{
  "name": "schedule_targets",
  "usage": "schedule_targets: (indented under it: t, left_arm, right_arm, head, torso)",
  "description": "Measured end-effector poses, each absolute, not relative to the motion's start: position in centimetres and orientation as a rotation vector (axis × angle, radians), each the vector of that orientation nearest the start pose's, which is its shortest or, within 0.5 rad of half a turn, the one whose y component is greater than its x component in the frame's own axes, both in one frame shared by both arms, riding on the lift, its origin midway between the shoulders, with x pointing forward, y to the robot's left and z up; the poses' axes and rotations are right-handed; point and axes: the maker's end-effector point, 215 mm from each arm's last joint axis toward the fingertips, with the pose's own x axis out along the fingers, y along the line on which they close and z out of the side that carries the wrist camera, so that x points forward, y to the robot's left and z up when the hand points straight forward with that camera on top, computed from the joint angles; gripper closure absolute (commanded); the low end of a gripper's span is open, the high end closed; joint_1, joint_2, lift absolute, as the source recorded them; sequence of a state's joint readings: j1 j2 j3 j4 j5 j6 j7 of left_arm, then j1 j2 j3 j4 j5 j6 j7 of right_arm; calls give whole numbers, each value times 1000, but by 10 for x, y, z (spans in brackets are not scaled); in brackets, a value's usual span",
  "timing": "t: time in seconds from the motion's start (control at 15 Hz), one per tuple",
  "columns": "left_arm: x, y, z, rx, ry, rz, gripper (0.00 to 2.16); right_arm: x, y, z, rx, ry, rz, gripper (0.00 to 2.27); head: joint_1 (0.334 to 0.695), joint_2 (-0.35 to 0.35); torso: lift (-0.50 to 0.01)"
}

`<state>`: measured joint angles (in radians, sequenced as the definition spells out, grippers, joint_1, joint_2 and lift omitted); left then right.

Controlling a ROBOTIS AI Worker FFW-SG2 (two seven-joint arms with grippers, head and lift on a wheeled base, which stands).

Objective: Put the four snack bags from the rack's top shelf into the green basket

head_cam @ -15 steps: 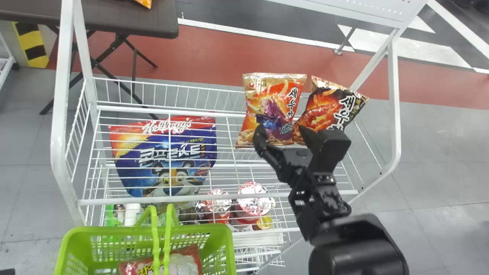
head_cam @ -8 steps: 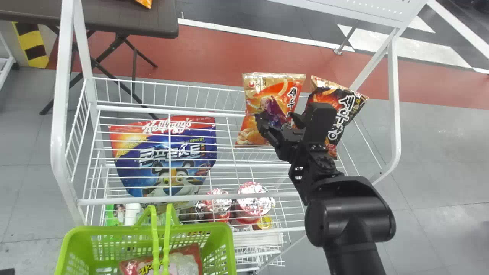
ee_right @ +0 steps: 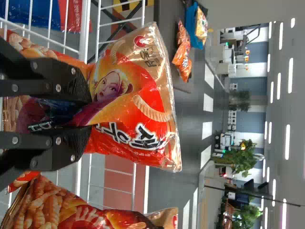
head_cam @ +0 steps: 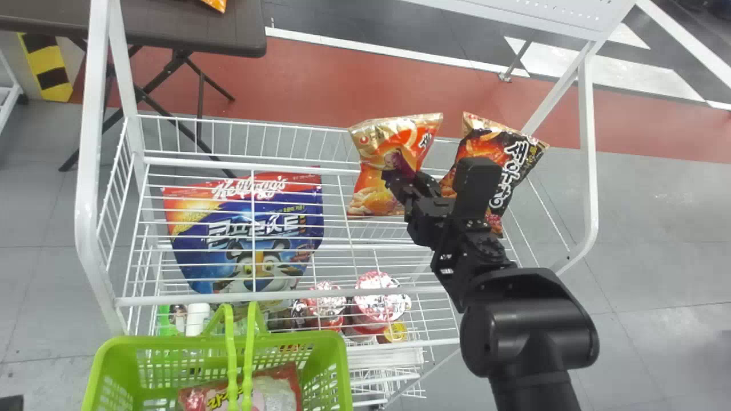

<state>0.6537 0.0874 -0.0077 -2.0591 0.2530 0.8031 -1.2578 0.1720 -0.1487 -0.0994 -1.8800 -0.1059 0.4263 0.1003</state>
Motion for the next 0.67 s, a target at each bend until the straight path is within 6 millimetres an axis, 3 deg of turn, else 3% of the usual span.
schedule_targets:
  t: [0.2,0.4,0.53,0.67]
  left_arm:
    - [177,18,-433,-756,742,-1252,2121]
    - [178,18,-433,-755,740,-1250,2118]
    - [179,17,-432,-755,738,-1249,2118]
    - [180,16,-432,-758,735,-1248,2118]
  right_arm:
    - [511,-280,-342,-43,223,67,2162]
    - [465,-266,-315,10,256,116,2159]
    - [425,-257,-317,45,338,154,2159]
    - [376,-247,-340,107,491,208,2159]
  head:
    - [695,-350]
    - [695,-350]
    - [695,-350]
    - [695,-350]
  torso:
    - [0]
    - [0]
    - [0]
    - [0]
